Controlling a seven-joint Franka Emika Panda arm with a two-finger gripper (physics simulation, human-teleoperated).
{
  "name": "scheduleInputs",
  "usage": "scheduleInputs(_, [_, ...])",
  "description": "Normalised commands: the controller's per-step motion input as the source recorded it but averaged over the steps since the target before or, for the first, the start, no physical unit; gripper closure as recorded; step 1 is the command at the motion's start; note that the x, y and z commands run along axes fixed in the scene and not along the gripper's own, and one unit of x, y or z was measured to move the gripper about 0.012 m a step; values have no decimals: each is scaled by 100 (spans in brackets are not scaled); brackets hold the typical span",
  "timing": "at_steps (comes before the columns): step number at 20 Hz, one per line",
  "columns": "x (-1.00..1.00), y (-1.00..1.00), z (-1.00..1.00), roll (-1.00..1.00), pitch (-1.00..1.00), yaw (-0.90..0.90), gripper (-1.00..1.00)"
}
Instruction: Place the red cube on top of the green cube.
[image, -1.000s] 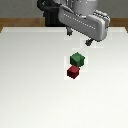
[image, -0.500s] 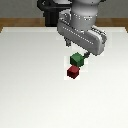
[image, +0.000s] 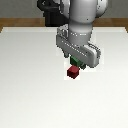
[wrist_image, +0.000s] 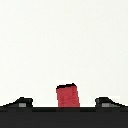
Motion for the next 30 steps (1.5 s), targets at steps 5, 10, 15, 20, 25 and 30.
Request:
scheduleInputs(5, [0, 0, -80, 0, 0, 0, -100])
scheduleInputs(10, [0, 0, -60, 0, 0, 0, 100])
scheduleInputs(15, [0, 0, 0, 0, 0, 0, 100])
scheduleInputs(20, [0, 0, 60, 0, 0, 0, 100])
scheduleInputs(25, [0, 0, 100, 0, 0, 0, 100])
scheduleInputs(30, [0, 0, 100, 0, 0, 0, 100])
